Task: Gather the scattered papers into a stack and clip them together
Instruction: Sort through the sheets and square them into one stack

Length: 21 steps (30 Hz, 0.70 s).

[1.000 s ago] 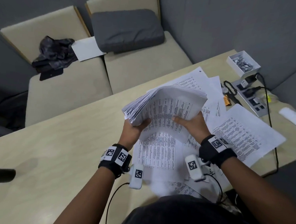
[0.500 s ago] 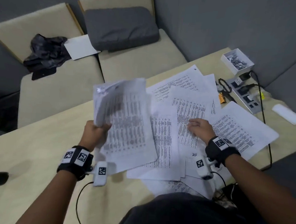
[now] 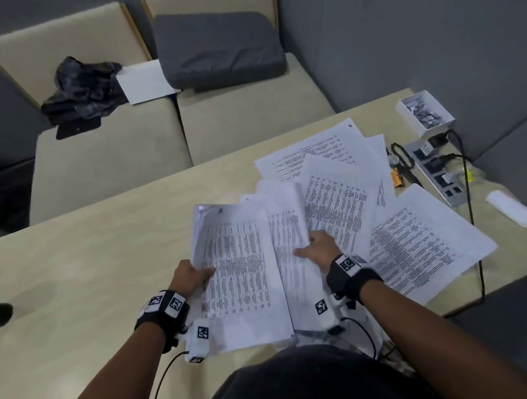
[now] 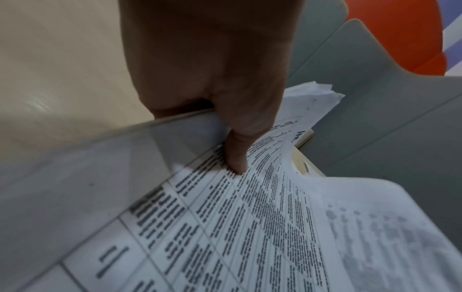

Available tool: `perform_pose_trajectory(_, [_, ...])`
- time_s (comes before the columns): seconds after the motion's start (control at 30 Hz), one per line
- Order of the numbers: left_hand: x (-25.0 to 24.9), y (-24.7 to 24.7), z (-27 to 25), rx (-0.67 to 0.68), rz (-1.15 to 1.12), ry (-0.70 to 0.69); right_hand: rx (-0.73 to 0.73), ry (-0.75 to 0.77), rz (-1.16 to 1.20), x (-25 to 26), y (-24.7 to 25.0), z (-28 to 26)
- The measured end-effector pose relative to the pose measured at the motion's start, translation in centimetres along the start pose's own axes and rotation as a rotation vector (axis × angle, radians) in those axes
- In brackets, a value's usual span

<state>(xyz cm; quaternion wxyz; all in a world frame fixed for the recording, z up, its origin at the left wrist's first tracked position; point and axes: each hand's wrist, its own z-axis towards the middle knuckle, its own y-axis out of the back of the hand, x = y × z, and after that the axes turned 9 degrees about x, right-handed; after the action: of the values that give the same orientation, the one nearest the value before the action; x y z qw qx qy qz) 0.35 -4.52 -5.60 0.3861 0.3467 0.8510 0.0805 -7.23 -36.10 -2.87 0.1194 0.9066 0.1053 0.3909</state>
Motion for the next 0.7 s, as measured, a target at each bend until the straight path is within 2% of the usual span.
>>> perform_pose_trajectory(0.17, [-1.7,-1.2,-0.5,0.044,-0.052,-0.039,-0.202,0.227,-0.026,4.7,5.2,-3.4])
perform_pose_trajectory(0.27, [-1.6,-1.8,0.0,0.077,-0.07,-0.012,-0.157,0.367,0.135,6.9,8.9,-5.9])
perform_pose_trajectory(0.33, [-1.7,-2.2,0.2,0.076,-0.082,0.009,-0.107,0.389,0.254,7.3,10.4,-6.9])
perform_pose_trajectory(0.4, [-1.5,-2.7,0.5,0.073,-0.083,0.033,-0.065,0.385,0.312,6.8,10.7,-6.9])
perform_pose_trajectory(0.5, [-1.6,-3.2,0.3,0.071,-0.158,0.033,-0.041,0.29,0.237,4.3,9.1,-5.3])
perform_pose_trajectory(0.6, [-1.4,-3.5,0.3,0.108,-0.379,0.046,0.014,0.199,0.161,1.7,5.9,-3.5])
perform_pose_trajectory(0.7, [-1.8,-3.8,0.0,0.226,-0.612,0.013,0.009,0.165,0.023,0.4,3.1,-2.0])
